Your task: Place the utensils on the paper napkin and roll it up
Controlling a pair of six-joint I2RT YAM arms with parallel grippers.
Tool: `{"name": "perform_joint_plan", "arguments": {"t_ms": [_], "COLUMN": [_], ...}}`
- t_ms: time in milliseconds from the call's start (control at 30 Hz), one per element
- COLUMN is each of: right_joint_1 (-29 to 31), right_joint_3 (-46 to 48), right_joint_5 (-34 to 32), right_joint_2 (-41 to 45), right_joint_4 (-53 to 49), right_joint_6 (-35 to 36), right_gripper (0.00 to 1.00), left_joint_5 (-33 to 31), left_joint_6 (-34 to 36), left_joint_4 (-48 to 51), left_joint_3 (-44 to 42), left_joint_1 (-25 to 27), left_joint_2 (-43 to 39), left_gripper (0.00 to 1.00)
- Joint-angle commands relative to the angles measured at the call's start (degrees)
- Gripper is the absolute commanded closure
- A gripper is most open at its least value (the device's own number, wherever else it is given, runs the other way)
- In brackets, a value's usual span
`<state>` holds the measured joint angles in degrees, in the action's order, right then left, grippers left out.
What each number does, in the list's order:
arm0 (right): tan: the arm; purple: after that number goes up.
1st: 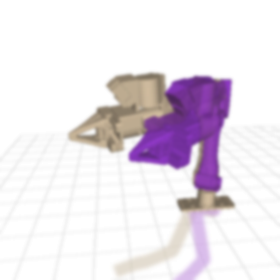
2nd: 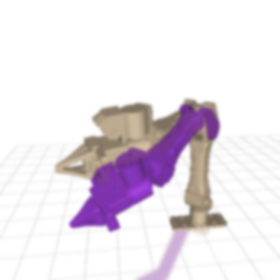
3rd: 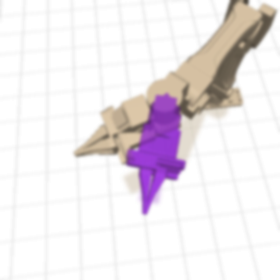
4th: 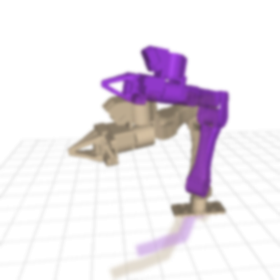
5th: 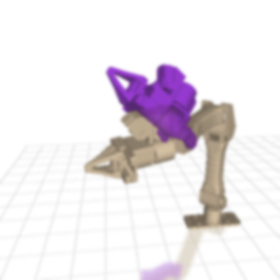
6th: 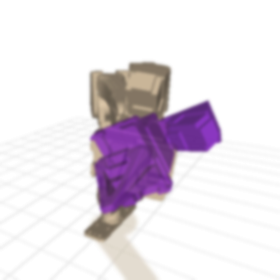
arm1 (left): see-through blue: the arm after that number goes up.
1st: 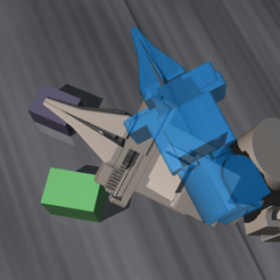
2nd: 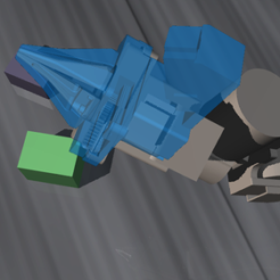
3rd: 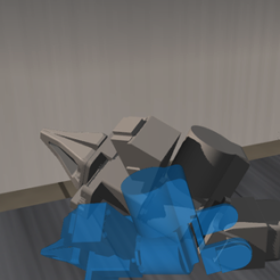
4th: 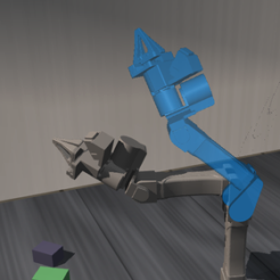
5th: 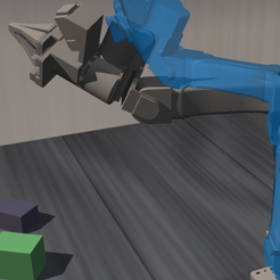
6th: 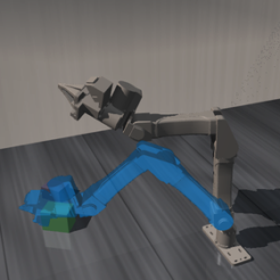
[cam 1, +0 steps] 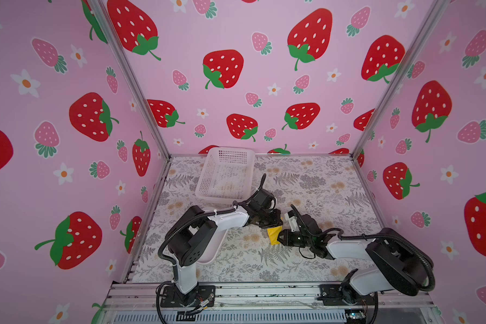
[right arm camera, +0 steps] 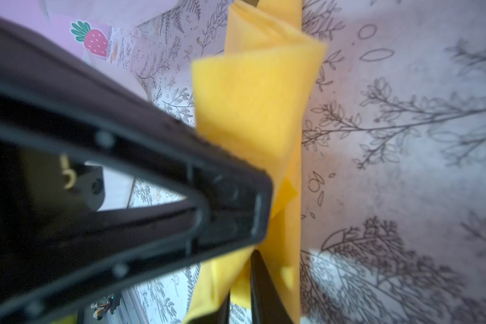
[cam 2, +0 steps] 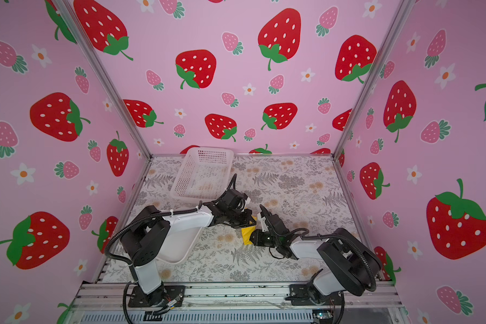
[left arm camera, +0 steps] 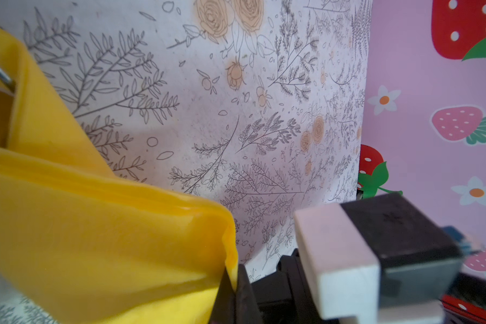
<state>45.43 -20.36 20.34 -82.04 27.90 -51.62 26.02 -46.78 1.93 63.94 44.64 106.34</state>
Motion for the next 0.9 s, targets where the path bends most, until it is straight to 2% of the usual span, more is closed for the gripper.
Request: {"name": "perform_joint_plan", "arguments": {"t_ms": [0, 200, 333, 367, 500, 667, 867], "right_joint_1": [-0.8, -2.0, -2.6, -2.6, -2.7, -2.3, -0.6], "right_joint_3": [1.7, 3.9, 5.8, 6.1, 6.7, 4.5, 0.4], "right_joint_5": [-2.3, -4.4, -5.7, -5.7, -2.9, 1.6, 0.1], "right_joint_2": [2.8, 7.3, 11.9, 12.8, 15.4, 10.5, 2.7], "right_joint_4": [-1.3, -3.1, -3.4, -3.3, -0.7, 2.0, 1.3], "right_joint_6": [-1.5, -2.6, -3.3, -3.3, -2.5, -1.7, -0.4], "right_gripper": [0.82, 0.78, 0.7, 0.68, 0.44, 0.22, 0.19], "left_joint_5": [0.5, 0.6, 0.6, 0.5, 0.6, 0.6, 0.8], "left_joint_6": [-0.1, -0.1, 0.0, -0.1, -0.2, -0.3, -0.1], "left_joint_4": [0.0, -0.1, 0.0, 0.0, -0.2, -0.3, 0.1], "left_joint_3": [2.1, 2.1, 2.2, 2.2, 2.2, 2.8, 3.1], "left_joint_1": [0.3, 0.2, 0.2, 0.2, 0.2, 0.3, 0.3], "left_joint_2": [1.3, 1.7, 1.6, 1.6, 1.6, 1.7, 1.6], "left_gripper": [1.0, 1.0, 1.0, 1.0, 1.0, 1.0, 1.0]}}
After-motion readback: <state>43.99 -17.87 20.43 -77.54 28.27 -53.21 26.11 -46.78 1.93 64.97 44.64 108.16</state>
